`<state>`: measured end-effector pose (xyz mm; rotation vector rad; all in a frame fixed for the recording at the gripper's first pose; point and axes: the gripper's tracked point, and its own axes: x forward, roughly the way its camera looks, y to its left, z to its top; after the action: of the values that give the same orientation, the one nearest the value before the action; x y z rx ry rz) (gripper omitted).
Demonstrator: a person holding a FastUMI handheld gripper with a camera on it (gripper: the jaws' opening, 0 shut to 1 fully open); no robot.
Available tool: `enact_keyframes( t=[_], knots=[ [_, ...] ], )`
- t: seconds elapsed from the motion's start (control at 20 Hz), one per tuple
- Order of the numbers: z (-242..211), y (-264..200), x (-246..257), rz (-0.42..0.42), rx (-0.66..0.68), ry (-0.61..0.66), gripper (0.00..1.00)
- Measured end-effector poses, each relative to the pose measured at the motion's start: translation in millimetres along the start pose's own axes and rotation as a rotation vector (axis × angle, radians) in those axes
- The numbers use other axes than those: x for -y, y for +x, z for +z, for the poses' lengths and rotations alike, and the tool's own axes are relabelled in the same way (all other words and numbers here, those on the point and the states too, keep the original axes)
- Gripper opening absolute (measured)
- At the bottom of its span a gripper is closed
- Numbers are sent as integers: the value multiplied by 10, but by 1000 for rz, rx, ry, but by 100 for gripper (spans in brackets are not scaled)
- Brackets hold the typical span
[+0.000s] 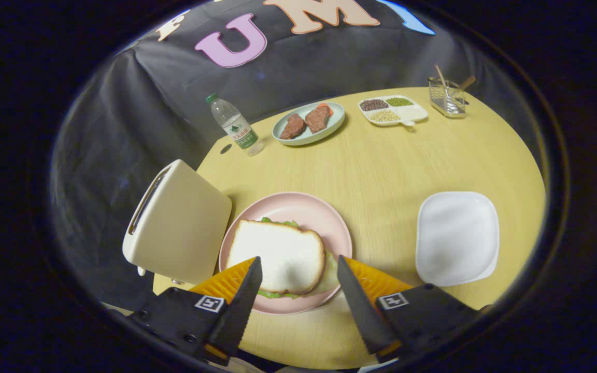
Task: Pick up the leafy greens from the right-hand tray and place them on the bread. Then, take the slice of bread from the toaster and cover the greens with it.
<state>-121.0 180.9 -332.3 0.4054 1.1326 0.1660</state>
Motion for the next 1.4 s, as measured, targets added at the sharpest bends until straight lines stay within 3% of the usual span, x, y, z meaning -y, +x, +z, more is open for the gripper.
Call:
enact_keyframes(
  t=[0.2,0.55,0.85,1.4],
  knots=[
    [435,-299,75,7,135,-88,99],
    [1457,-1087,498,-72,448,-194,100],
    [2033,-1689,811,-115,676,-238,100],
    [2464,-2078,1004,-204,810,-317,100]
  ],
)
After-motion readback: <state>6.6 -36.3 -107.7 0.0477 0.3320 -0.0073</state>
